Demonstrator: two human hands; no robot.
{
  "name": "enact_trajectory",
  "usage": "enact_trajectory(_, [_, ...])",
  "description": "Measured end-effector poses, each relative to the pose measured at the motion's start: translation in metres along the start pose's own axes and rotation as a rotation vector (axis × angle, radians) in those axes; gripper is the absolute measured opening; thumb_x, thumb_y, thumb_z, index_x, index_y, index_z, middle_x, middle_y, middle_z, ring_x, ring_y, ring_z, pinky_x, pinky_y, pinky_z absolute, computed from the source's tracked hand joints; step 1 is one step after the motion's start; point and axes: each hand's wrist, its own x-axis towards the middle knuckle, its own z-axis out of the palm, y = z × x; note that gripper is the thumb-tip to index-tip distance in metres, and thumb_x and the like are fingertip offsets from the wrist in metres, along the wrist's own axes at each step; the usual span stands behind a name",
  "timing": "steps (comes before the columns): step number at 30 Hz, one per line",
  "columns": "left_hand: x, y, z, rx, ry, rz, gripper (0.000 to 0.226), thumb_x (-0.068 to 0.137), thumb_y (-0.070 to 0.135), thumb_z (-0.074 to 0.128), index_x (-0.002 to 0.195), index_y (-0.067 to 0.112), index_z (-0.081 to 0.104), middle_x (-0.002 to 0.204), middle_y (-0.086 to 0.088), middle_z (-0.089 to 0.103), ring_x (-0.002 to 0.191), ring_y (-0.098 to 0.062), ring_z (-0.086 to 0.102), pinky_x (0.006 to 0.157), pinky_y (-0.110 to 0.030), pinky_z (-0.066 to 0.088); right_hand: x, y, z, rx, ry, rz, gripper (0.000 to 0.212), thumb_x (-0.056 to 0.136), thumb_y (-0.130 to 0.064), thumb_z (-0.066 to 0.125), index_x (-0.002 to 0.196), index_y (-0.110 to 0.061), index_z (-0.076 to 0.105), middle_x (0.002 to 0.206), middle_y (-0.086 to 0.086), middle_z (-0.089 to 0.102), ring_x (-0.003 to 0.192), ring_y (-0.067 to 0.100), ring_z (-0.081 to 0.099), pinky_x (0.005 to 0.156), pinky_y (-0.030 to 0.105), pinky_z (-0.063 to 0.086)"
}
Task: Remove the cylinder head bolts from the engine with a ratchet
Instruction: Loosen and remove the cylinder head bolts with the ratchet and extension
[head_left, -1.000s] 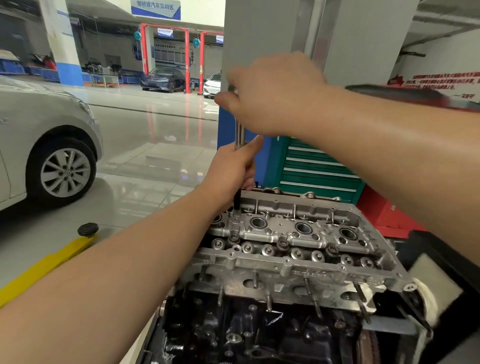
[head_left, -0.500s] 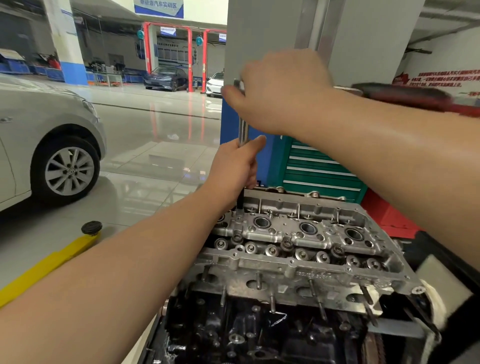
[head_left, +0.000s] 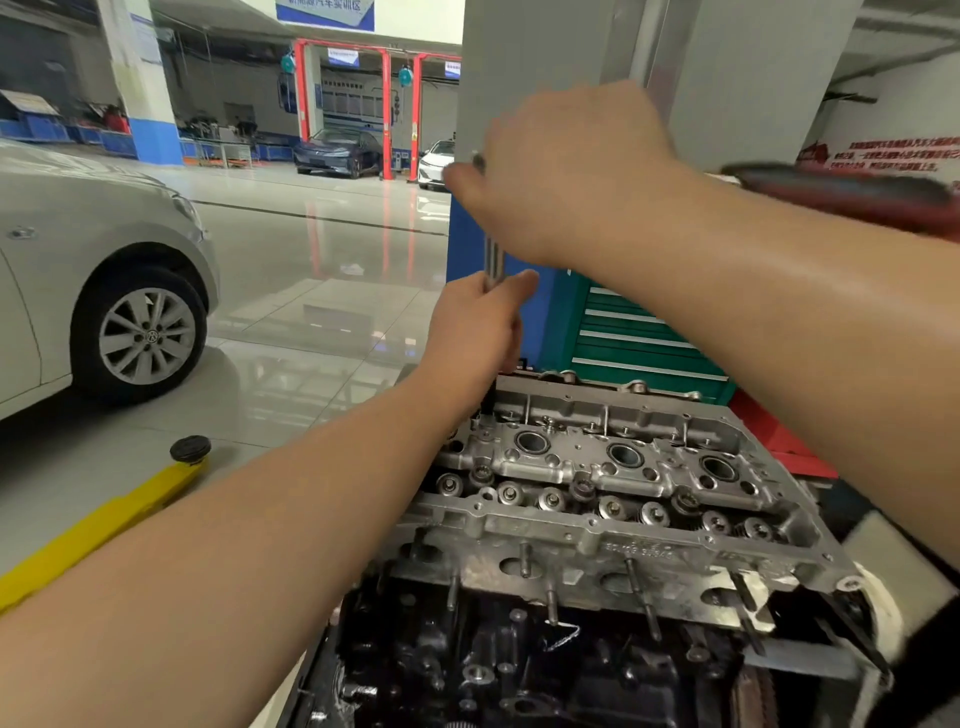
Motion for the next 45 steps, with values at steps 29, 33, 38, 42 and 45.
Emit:
enact_trajectory(29, [0.003,0.002,0.005,-0.055,-0.077,-0.032,0.043,0.097,0.025,0.064,0.064,0.022,0.036,0.047,0.000,0.036,0.040,-0.020,0.027,0.045,-0.027,0.030,-0.004,0.012,0.013,0.087,-0.045,0.155,0.062,0.093,-0.069,0.018,0.062,-0.020,0.038,0.060,0.002,0.039,0.051,0.022,0.034,0.051,0.029,0.017])
enact_trajectory(33, [0.002,0.005,0.002,-0.163,-0.157,-0.079,0.051,0.095,0.022,0.060,0.052,0.027,0.033,0.046,0.001,0.026,0.041,-0.016,0.019,0.045,-0.025,0.024,0.002,0.024,0.023,0.603,-0.139,0.005,0.061,0.097,-0.070,0.028,0.085,-0.018,0.059,0.072,-0.003,0.058,0.078,0.028,0.055,0.062,0.035,0.034])
enact_trajectory(38, [0.003,0.004,0.000,-0.100,-0.095,-0.051,0.047,0.100,0.025,0.063,0.063,0.021,0.036,0.047,-0.002,0.034,0.039,-0.020,0.031,0.047,-0.030,0.033,0.007,0.019,0.024,0.636,-0.242,0.087,0.052,0.100,-0.065,0.032,0.085,-0.021,0.057,0.074,-0.005,0.055,0.072,0.026,0.052,0.060,0.039,0.039])
enact_trajectory(42, [0.001,0.002,-0.001,0.002,0.007,0.018,0.048,0.098,0.039,0.068,0.063,0.023,0.039,0.047,-0.003,0.047,0.040,-0.020,0.041,0.047,-0.027,0.039,0.016,0.001,0.012,0.045,-0.122,0.107,0.055,0.098,-0.062,0.023,0.065,-0.019,0.037,0.065,0.003,0.040,0.055,0.019,0.033,0.051,0.031,0.021])
enact_trajectory(45, [0.002,0.004,0.001,-0.140,-0.048,-0.069,0.051,0.101,0.029,0.062,0.060,0.024,0.032,0.047,0.002,0.031,0.040,-0.018,0.023,0.045,-0.025,0.029,0.014,0.000,0.016,0.123,-0.012,0.059,0.061,0.096,-0.066,0.026,0.063,-0.018,0.045,0.061,0.002,0.045,0.054,0.020,0.039,0.053,0.029,0.021])
